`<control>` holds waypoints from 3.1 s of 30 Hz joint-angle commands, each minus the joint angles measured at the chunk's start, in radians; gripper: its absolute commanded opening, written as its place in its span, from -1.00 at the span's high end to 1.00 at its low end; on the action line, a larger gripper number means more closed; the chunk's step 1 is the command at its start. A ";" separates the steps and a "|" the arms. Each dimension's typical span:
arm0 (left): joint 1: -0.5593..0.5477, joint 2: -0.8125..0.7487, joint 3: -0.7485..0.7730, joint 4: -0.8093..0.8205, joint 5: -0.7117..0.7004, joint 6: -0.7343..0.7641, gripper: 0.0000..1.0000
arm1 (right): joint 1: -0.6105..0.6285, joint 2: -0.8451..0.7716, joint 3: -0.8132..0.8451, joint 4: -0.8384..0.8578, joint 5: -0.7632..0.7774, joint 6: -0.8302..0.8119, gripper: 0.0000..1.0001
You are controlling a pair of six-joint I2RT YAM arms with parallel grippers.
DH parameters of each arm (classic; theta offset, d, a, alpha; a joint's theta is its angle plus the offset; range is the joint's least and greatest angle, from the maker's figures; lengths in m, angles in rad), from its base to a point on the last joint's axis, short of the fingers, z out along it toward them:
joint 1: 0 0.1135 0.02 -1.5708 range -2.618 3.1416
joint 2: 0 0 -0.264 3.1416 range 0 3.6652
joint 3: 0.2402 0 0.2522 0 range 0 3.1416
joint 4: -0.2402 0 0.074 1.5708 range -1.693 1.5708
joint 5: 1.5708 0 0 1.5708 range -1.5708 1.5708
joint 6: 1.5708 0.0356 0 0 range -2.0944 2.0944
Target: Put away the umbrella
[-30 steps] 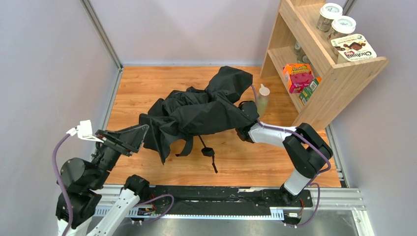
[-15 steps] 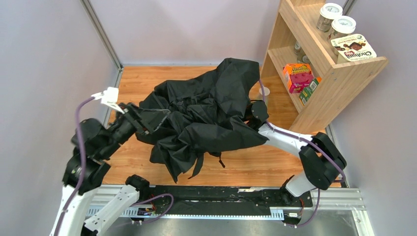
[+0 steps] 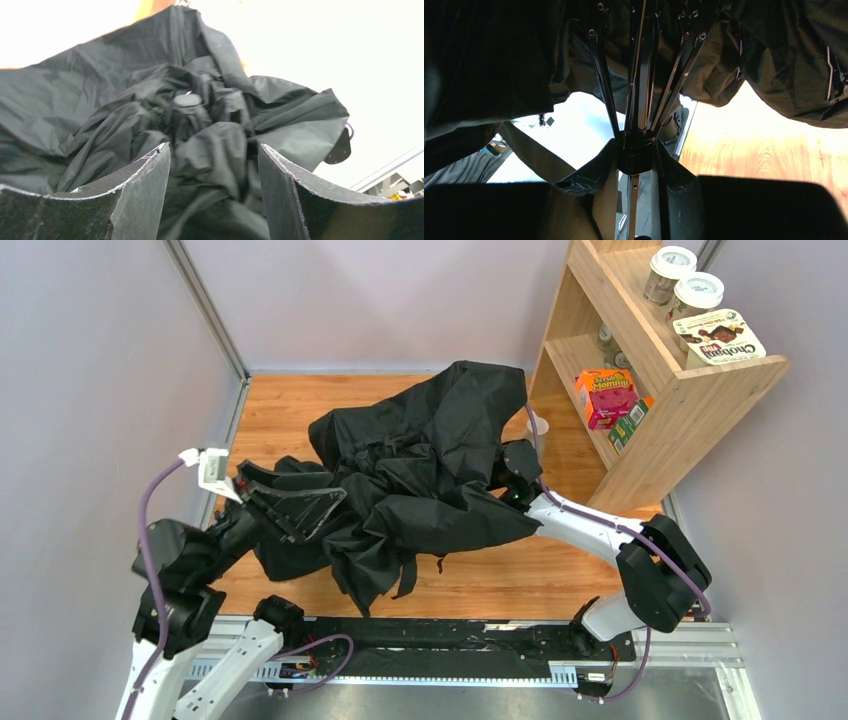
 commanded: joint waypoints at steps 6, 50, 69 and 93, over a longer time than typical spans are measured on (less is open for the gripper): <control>-0.002 0.114 0.065 -0.030 0.027 0.026 -0.44 | 0.006 -0.029 0.058 -0.047 0.058 -0.081 1.00; -0.002 0.281 -0.077 0.115 0.047 -0.034 -0.47 | 0.095 -0.127 0.241 -0.817 0.320 -0.583 1.00; 0.000 0.108 -0.204 0.364 -0.106 -0.302 1.00 | 0.117 -0.245 -0.021 -0.460 0.539 -0.234 -0.26; 0.000 0.081 -0.183 0.430 -0.128 -0.293 1.00 | 0.172 -0.226 -0.147 -0.285 0.541 -0.045 0.23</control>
